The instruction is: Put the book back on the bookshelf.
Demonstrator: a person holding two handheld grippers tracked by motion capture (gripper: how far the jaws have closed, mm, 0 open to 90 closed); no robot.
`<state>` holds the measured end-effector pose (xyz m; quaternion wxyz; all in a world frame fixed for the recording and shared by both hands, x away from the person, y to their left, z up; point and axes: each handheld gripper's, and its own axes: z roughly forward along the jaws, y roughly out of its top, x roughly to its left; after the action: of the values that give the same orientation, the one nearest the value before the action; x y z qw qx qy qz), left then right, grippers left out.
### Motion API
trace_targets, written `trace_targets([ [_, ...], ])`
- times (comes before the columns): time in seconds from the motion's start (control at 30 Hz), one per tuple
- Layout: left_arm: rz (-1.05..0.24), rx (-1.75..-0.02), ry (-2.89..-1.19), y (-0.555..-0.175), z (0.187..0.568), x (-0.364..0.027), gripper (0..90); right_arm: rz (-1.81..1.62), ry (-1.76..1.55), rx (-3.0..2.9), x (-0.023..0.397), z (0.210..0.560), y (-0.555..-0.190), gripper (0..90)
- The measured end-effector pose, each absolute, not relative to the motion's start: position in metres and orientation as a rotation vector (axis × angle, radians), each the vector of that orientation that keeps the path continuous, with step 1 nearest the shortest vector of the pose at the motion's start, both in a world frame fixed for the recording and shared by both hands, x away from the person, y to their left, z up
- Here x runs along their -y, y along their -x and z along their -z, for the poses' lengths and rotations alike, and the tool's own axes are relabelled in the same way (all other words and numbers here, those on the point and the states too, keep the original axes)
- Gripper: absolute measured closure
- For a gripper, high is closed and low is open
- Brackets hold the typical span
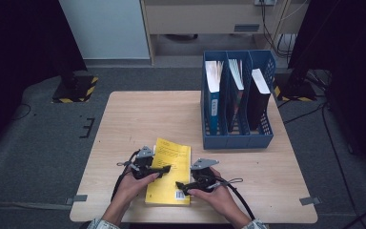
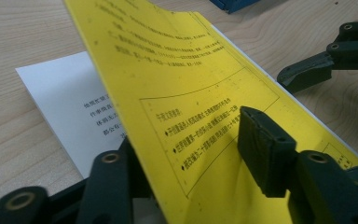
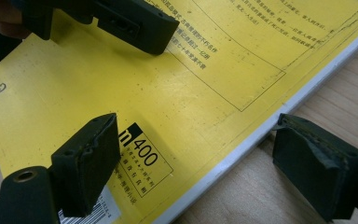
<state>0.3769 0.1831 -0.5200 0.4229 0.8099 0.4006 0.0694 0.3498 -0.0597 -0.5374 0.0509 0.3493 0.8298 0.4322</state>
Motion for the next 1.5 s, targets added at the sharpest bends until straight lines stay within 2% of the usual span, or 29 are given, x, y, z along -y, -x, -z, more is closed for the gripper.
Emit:
trace_targets([
  [0.13,-0.169,-0.995,-2.033,-0.377,0.520,-0.183,55.6,-1.312,-1.058,-2.532,0.059,0.537,-0.350,13.7],
  [0.3,-0.166,-0.984,-2.037,-0.376,0.520,-0.181,51.8,-1.309,-1.053,-2.535,0.059,0.537,-0.351,13.3],
  [0.43,-0.177,-0.982,-2.045,-0.376,0.519,-0.180,52.2,-1.308,-1.060,-2.530,0.058,0.537,-0.350,13.0],
  [0.67,-0.190,-0.973,-2.022,-0.375,0.514,-0.182,68.3,-1.307,-1.053,-2.535,0.059,0.537,-0.350,12.9],
  [0.77,-0.188,-0.978,-2.016,-0.374,0.512,-0.181,72.2,-1.307,-1.050,-2.538,0.059,0.537,-0.351,12.9],
  [1.17,-0.171,-0.984,-1.975,-0.373,0.506,-0.180,80.8,-1.313,-1.056,-2.534,0.059,0.537,-0.353,11.7],
  [1.5,-0.157,-0.947,-1.919,-0.371,0.500,-0.183,83.2,-1.346,-1.073,-2.550,0.061,0.538,-0.359,4.2],
])
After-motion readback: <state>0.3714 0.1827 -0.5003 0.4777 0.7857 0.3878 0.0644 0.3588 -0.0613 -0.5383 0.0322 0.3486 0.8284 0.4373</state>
